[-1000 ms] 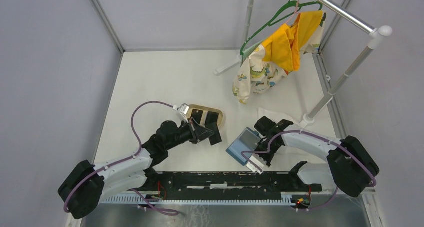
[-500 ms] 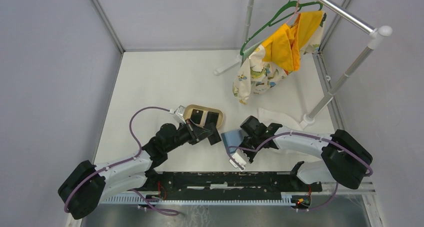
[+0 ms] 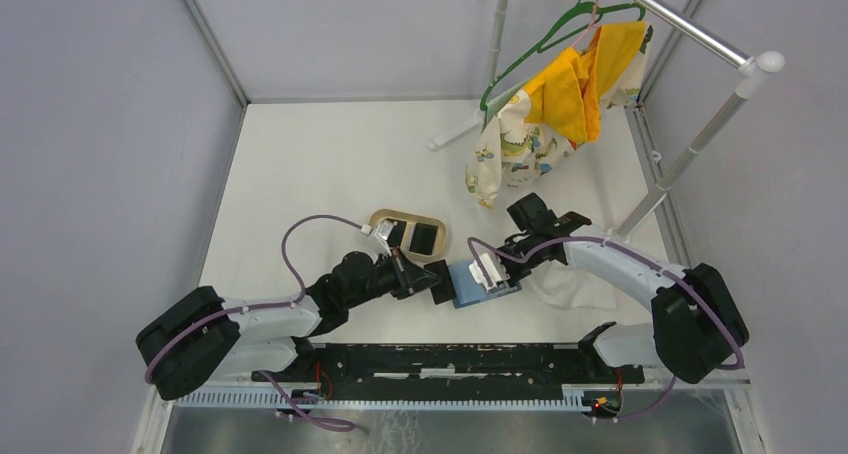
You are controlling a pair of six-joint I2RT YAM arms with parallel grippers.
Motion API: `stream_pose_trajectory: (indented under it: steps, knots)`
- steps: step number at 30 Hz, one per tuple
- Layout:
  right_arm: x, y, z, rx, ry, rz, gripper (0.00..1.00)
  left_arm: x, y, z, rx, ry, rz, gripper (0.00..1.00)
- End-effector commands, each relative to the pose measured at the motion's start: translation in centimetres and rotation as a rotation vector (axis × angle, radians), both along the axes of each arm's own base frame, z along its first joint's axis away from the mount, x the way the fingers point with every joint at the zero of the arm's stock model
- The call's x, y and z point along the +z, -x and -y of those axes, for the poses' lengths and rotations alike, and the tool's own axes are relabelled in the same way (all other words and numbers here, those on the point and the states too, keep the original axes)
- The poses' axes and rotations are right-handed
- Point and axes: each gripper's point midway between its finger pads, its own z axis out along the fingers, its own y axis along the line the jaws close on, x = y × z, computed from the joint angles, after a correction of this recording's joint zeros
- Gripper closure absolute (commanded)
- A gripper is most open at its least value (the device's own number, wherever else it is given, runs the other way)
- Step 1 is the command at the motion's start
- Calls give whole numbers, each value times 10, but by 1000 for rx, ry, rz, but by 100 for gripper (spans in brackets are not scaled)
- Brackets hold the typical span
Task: Put the credit cards into the card holder
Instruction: Move the card holder to the center of the board, then move the storage box to the center of the board.
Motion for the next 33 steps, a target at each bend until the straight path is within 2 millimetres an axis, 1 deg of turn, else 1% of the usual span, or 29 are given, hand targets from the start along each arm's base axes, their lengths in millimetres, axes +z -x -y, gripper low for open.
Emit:
stream_pose_trajectory:
  steps: [1, 3, 4, 6, 7, 9, 12, 13, 15, 18, 20, 23, 25, 28, 30, 31, 32, 33]
  knots:
    - [36, -44, -45, -152, -146, -8, 89, 26, -8, 5, -5, -19, 83, 98]
    - [40, -53, -65, -180, -156, -27, 90, 14, -9, -10, 17, -152, 89, 98]
    - [38, -56, -75, -197, -148, -37, 91, 10, -10, -21, 42, -220, 82, 98]
    - [33, -58, -94, -224, -133, -63, 91, 1, -11, -46, 100, -349, 62, 98]
    - [30, -57, -103, -233, -130, -89, 91, -11, -6, -65, 123, -445, 30, 98]
    - [25, -53, -118, -247, -119, -141, 92, -7, -6, -88, 176, -532, 21, 98]
    - [17, -39, -134, -215, -105, -210, 92, 2, -3, -111, 232, -588, 26, 98]
    - [15, -37, -138, -218, -102, -214, 92, 4, -4, -116, 252, -601, 31, 98]
    - [12, -44, -146, -259, -107, -200, 92, 8, -4, -123, 271, -614, 38, 98]
    - [11, -69, -155, -369, -124, -151, 91, 14, -5, -124, 275, -606, 52, 98]
    - [13, -91, -160, -441, -144, -90, 91, 19, -3, -118, 249, -571, 72, 98]
    - [21, -124, -164, -534, -176, 13, 91, 28, 1, -101, 194, -469, 94, 98]
    - [26, -144, -166, -590, -193, 70, 90, 35, 3, -86, 161, -376, 109, 98]
    - [34, -168, -164, -661, -220, 119, 88, 35, 9, -68, 108, -264, 108, 98]
    - [40, -173, -162, -668, -236, 96, 88, 40, 10, -57, 91, -186, 111, 98]
    - [44, -170, -160, -654, -245, 69, 87, 42, 10, -52, 86, -148, 110, 98]
    - [47, -167, -156, -631, -250, 44, 87, 49, 10, -45, 75, -91, 121, 98]
    - [54, -159, -153, -594, -256, 15, 86, 53, 10, -40, 66, -46, 123, 98]
